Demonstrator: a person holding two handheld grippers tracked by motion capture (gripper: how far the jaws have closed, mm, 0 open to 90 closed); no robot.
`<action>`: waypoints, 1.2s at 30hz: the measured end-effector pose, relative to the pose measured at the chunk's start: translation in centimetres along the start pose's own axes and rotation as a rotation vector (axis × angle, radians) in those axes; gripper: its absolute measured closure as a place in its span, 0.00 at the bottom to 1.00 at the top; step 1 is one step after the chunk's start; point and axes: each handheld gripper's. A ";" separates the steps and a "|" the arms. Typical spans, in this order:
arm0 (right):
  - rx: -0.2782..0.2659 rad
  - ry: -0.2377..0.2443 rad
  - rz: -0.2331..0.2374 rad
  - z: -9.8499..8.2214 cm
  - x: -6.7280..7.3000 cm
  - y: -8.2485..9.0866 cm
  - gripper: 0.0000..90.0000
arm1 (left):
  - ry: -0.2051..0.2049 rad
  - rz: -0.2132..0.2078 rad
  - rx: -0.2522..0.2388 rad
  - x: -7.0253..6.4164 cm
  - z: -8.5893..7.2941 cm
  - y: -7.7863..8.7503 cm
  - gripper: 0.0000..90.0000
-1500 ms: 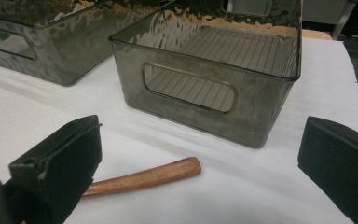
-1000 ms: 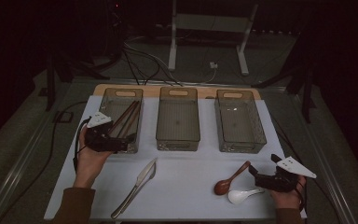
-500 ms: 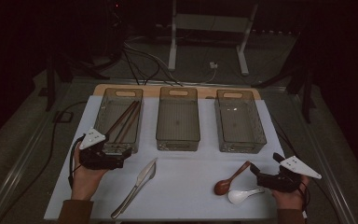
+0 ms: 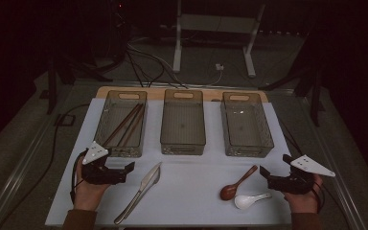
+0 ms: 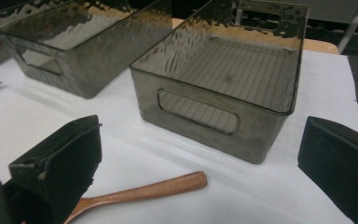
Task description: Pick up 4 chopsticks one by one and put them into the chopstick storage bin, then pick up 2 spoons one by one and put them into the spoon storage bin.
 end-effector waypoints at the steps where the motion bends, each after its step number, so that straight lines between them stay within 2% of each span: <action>1: 0.006 0.005 0.006 0.0 0.0 0.0 0.00 | 0.004 -0.004 -0.001 0.0 0.0 -0.1 0.01; 10: 0.043 0.018 0.067 -0.2 -0.3 -0.2 0.00 | 0.005 0.003 0.004 -0.1 -0.3 0.0 0.01; 18: 0.118 0.047 0.111 -0.6 -0.7 -0.1 0.00 | 0.009 0.011 0.002 0.0 -0.6 0.0 0.01; 24: 0.183 0.087 0.162 -0.8 -0.6 -0.1 0.00 | 0.014 0.010 -0.001 0.1 -0.6 0.2 0.01; 32: 0.313 0.138 0.222 -1.3 -0.1 -0.8 0.00 | 0.014 0.010 0.006 0.2 -0.8 0.0 0.01; 36: 0.353 0.162 0.255 -1.6 0.3 -1.1 0.00 | 0.015 0.008 0.010 0.2 -0.8 -0.2 0.01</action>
Point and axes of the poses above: each handheld gripper's, and its own axes: y roughly backward along the jaws, z roughly out of its top, x roughly to its left, and after that the axes turned 8 degrees about z, right-handed
